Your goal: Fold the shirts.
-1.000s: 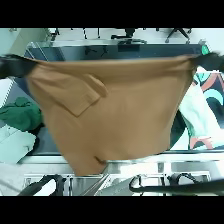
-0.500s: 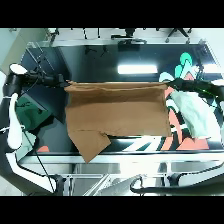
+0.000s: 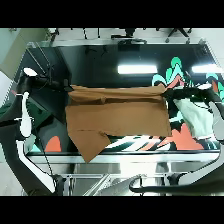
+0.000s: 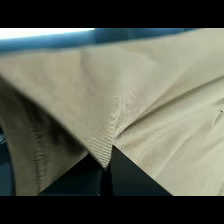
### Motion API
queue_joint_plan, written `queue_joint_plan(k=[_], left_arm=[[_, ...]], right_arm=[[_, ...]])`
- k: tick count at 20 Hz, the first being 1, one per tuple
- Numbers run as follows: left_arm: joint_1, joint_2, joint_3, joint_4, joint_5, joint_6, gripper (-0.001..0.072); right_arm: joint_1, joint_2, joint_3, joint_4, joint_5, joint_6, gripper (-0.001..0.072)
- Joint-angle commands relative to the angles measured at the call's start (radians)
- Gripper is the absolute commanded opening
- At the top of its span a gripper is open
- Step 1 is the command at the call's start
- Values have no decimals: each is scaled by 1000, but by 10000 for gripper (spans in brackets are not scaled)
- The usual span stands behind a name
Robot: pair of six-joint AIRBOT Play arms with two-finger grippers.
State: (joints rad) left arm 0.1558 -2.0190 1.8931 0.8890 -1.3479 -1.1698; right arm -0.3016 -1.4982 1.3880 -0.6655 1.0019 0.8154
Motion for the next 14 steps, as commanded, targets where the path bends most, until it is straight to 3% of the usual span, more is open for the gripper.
queue_joint_plan(k=[1,12,13,14], left_arm=[[-11,-22,6,130,-6,-30,17],[-43,-23,6,162,-15,-80,24],[-52,-23,7,161,-19,-80,201],[-54,-23,7,161,-29,-81,542]], right_arm=[[18,-29,1,-56,-37,23,21],[29,-23,2,-64,-48,30,34],[30,-20,2,-64,-48,30,130],[29,-14,2,-64,-47,31,260]])
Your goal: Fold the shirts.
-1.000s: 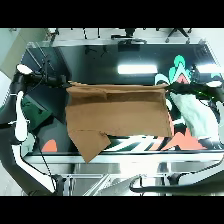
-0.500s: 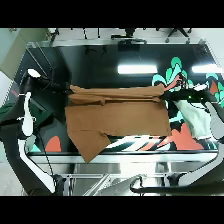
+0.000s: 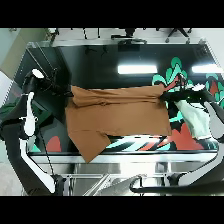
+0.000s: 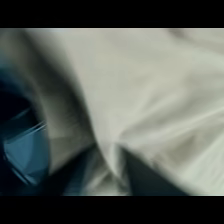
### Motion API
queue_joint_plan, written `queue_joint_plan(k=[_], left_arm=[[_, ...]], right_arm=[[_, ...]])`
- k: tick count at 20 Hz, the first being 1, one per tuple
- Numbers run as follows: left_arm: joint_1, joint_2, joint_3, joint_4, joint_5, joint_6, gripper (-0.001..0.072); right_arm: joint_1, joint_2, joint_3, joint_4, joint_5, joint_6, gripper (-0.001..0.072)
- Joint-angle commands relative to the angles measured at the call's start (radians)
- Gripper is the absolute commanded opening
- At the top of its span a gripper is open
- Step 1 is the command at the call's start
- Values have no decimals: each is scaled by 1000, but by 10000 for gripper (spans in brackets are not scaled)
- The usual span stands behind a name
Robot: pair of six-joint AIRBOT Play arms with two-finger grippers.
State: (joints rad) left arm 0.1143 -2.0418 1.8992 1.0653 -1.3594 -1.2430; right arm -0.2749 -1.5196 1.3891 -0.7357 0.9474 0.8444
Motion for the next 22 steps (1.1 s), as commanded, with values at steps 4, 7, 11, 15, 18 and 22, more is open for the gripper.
queue_joint_plan(k=[4,7,11,15,18,22], left_arm=[[21,39,2,-14,-108,-81,601],[80,106,-3,-14,-267,-130,600],[143,338,-323,-14,-262,-138,601],[179,642,-861,-21,-178,-138,601],[177,826,-1194,-21,-93,-138,601],[176,969,-1477,-105,101,-127,601]], right_arm=[[-19,106,1,-23,64,50,369],[-78,243,0,-109,150,160,502],[-167,387,-105,-257,336,275,499],[-299,518,-330,-300,314,279,500],[-357,527,-394,-298,303,278,500],[-361,518,-401,-281,303,278,500]])
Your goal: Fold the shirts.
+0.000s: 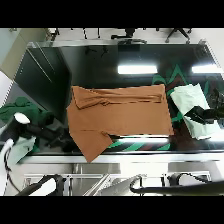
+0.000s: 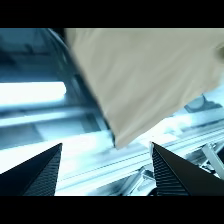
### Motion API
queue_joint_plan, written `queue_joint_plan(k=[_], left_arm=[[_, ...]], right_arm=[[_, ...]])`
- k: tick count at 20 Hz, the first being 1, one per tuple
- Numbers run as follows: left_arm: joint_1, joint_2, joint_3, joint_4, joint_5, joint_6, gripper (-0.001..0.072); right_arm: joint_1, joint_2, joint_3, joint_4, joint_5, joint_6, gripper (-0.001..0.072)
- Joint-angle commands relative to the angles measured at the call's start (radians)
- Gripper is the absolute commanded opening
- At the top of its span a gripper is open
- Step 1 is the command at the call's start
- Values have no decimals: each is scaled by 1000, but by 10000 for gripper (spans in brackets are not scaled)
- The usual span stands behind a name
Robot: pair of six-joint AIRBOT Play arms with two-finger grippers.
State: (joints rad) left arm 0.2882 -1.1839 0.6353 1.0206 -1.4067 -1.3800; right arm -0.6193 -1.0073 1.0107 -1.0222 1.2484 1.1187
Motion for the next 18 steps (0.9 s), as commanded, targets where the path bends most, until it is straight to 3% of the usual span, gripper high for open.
queue_joint_plan(k=[1,5,9,11,12,13,14,18], left_arm=[[2,127,-256,-100,224,19,600],[2,86,-336,-331,432,146,600],[-68,-90,-274,-592,496,336,600],[-125,-168,-202,-594,486,345,598],[-137,-195,-167,-594,459,353,520],[-143,-217,-130,-594,422,377,218],[-144,-230,-100,-594,379,402,18],[-105,-235,-18,-594,225,407,19]], right_arm=[[-16,5,-23,16,-1,4,500],[-14,4,-23,21,-13,4,500],[-14,-5,-23,21,-12,4,500],[-14,-16,-24,21,6,4,500],[-14,-22,-26,20,26,4,500],[-14,-27,-33,19,38,3,500],[-14,-31,-46,20,39,3,500],[-14,-68,-121,21,32,-6,500]])
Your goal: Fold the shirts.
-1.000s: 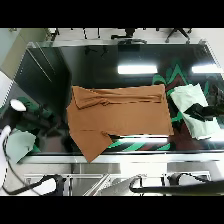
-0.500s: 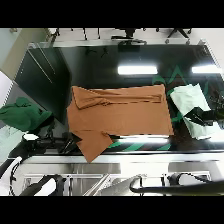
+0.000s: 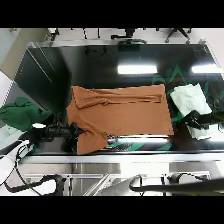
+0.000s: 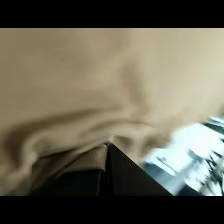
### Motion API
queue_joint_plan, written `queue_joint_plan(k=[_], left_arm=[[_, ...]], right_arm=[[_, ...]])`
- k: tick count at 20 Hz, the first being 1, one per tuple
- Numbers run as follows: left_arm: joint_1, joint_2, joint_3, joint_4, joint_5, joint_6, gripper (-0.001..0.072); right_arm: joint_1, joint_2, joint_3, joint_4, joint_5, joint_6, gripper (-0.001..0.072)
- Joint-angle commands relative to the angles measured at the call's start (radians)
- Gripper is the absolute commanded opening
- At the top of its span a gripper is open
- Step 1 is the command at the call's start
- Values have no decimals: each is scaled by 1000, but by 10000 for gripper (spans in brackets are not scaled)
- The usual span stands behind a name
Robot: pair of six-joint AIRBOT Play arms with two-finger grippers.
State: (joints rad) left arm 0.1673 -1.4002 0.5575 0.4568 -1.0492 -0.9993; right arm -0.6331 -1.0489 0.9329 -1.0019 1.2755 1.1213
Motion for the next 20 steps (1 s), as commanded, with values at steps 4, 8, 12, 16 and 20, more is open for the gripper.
queue_joint_plan(k=[4,8,12,16,20], left_arm=[[55,-19,65,-22,-198,30,19],[60,-19,65,8,-218,30,19],[60,22,65,39,-265,29,17],[61,217,65,254,-282,-105,16],[60,401,65,524,-294,-267,16]], right_arm=[[46,-109,-88,22,-7,-26,500],[138,-183,-89,66,-22,-52,498],[188,-163,-69,136,14,-99,23],[159,-10,-67,-22,41,76,22],[158,113,-69,-182,78,188,22]])
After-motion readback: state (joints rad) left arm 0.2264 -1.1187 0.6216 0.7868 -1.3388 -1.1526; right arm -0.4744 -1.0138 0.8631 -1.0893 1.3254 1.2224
